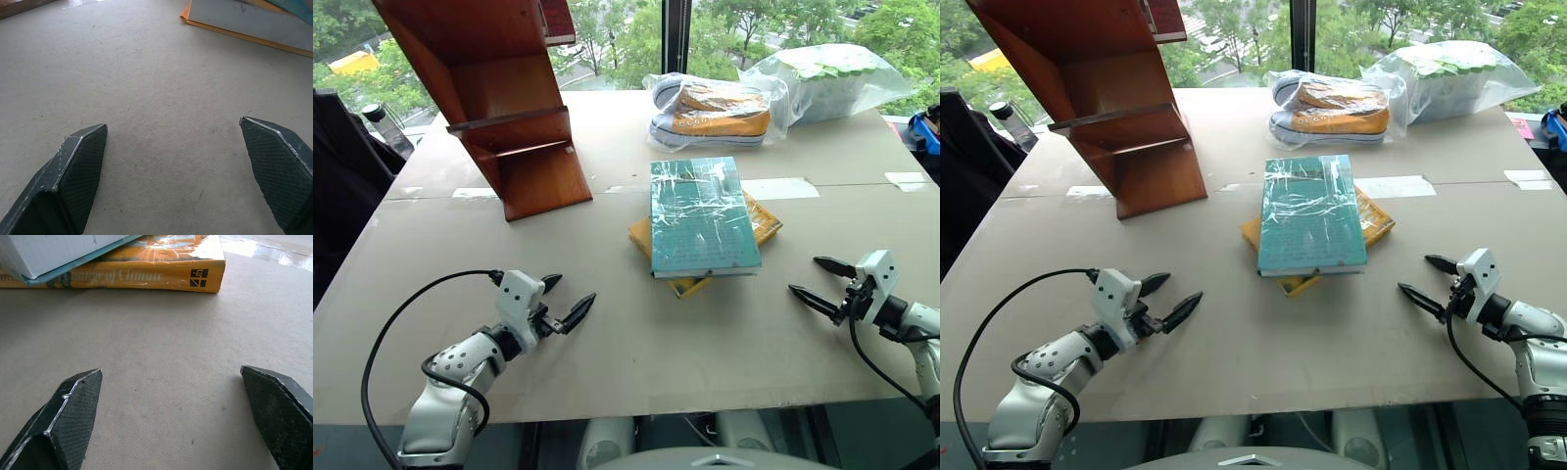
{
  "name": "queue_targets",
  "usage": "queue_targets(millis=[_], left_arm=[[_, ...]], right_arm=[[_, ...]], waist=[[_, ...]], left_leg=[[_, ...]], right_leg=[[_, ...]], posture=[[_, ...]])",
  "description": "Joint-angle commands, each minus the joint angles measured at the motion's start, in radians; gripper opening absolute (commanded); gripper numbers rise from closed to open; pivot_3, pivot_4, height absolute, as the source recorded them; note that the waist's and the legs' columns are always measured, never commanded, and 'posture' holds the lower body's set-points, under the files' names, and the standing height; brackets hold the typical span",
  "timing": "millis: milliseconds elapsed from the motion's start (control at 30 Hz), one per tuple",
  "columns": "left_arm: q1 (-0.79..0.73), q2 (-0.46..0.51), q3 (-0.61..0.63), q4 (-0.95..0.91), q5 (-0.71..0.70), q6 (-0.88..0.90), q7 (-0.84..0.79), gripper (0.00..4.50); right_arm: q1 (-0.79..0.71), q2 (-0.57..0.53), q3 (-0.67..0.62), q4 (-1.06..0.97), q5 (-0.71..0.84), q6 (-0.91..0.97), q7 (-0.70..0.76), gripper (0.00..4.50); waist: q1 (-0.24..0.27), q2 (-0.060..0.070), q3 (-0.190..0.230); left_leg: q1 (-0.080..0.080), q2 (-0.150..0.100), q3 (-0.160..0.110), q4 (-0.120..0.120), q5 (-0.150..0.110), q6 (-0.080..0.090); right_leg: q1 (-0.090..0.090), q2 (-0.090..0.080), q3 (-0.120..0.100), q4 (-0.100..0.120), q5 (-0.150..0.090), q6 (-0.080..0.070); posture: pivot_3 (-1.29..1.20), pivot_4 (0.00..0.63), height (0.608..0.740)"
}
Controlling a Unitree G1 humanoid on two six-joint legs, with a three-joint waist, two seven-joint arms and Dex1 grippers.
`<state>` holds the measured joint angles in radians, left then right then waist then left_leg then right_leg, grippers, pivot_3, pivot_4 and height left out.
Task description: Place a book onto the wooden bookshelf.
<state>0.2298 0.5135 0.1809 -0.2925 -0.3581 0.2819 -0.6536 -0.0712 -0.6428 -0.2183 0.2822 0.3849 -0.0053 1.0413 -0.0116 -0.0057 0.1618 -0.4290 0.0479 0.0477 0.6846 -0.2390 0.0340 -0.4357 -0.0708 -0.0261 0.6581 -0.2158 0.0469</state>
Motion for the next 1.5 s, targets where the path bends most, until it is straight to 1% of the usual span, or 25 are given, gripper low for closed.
queue_targets(millis=[33,733,900,1067,1100,1167,1233,1300,1367,1400,1500], left_arm=[[0.018,0.007,0.002,-0.001,-0.005,0.015,-0.005,4.46],[0.010,0.006,0.006,0.000,-0.029,0.023,-0.017,4.46],[0.009,0.021,0.012,-0.017,-0.029,0.027,-0.025,4.46],[-0.069,0.070,0.038,-0.010,-0.053,0.050,-0.051,4.46],[-0.085,0.080,0.045,-0.008,-0.060,0.057,-0.059,4.50],[-0.113,0.106,0.058,-0.014,-0.077,0.079,-0.076,4.50],[-0.139,0.137,0.073,-0.046,-0.118,0.122,-0.099,4.50],[-0.159,0.171,0.088,-0.081,-0.162,0.162,-0.128,4.50],[-0.171,0.202,0.098,-0.104,-0.195,0.192,-0.153,4.50],[-0.178,0.216,0.100,-0.114,-0.209,0.208,-0.160,4.50],[-0.198,0.262,0.117,-0.143,-0.251,0.261,-0.182,4.50]], right_arm=[[-0.013,-0.019,-0.038,0.000,0.016,-0.019,0.009,4.50],[-0.037,-0.024,-0.030,0.042,0.000,-0.044,-0.003,4.50],[-0.095,-0.009,-0.046,0.004,0.019,0.062,-0.113,4.50],[-0.163,-0.004,-0.009,-0.156,0.060,0.182,-0.133,4.50],[-0.178,-0.001,-0.001,-0.182,0.060,0.197,-0.139,3.94],[-0.218,0.002,0.014,-0.224,0.052,0.219,-0.160,3.21],[-0.279,0.014,0.021,-0.251,0.049,0.248,-0.198,2.25],[-0.349,0.014,0.056,-0.241,-0.023,0.258,-0.258,1.24],[-0.422,0.030,0.083,-0.206,-0.061,0.270,-0.300,0.23],[-0.461,0.040,0.095,-0.181,-0.085,0.280,-0.331,0.10],[-0.588,0.061,0.151,-0.074,-0.180,0.336,-0.424,0.10]], waist=[[0.000,0.000,0.000],[0.001,0.000,0.000],[0.000,0.000,0.000],[0.002,0.000,0.001],[0.002,-0.001,0.001],[0.003,-0.002,0.002],[0.004,-0.003,0.003],[0.003,-0.004,0.005],[0.002,-0.005,0.006],[0.002,-0.005,0.006],[0.000,-0.007,0.007]], left_leg=[[0.000,0.000,0.000,0.000,0.000,0.000],[0.000,-0.001,0.000,0.000,0.000,0.000],[0.000,-0.001,0.000,0.000,0.000,0.000],[-0.002,-0.001,0.000,0.000,0.000,0.000],[-0.003,-0.001,0.000,0.000,0.000,0.000],[-0.003,-0.001,0.000,0.000,0.000,0.000],[-0.003,-0.001,0.000,0.000,0.000,0.000],[-0.004,-0.001,0.001,0.000,0.000,0.000],[-0.005,-0.001,0.001,0.000,0.000,0.000],[-0.005,-0.001,0.001,0.000,0.000,0.000],[-0.005,-0.001,0.001,0.000,0.000,0.000]], right_leg=[[0.000,0.000,0.000,0.000,0.000,0.000],[0.000,0.000,0.000,0.000,0.000,0.000],[0.000,0.000,0.000,0.000,0.000,0.000],[-0.002,0.001,0.000,0.001,0.000,0.000],[-0.003,0.001,0.000,0.001,0.000,0.000],[-0.003,0.001,0.000,0.002,0.000,0.000],[-0.003,0.001,0.000,0.001,0.000,0.000],[-0.004,0.000,0.000,0.001,0.000,0.000],[-0.005,0.000,0.001,0.001,0.000,0.000],[-0.005,0.000,0.001,0.001,0.000,0.000],[-0.005,0.000,0.000,0.001,0.002,-0.004]], posture=[[0.00,0.150,0.693],[0.00,0.150,0.693],[0.00,0.150,0.693],[0.00,0.150,0.693],[0.00,0.150,0.693],[0.00,0.150,0.693],[0.00,0.150,0.693],[0.00,0.150,0.693],[0.00,0.150,0.693],[0.00,0.150,0.693],[0.00,0.150,0.693]])
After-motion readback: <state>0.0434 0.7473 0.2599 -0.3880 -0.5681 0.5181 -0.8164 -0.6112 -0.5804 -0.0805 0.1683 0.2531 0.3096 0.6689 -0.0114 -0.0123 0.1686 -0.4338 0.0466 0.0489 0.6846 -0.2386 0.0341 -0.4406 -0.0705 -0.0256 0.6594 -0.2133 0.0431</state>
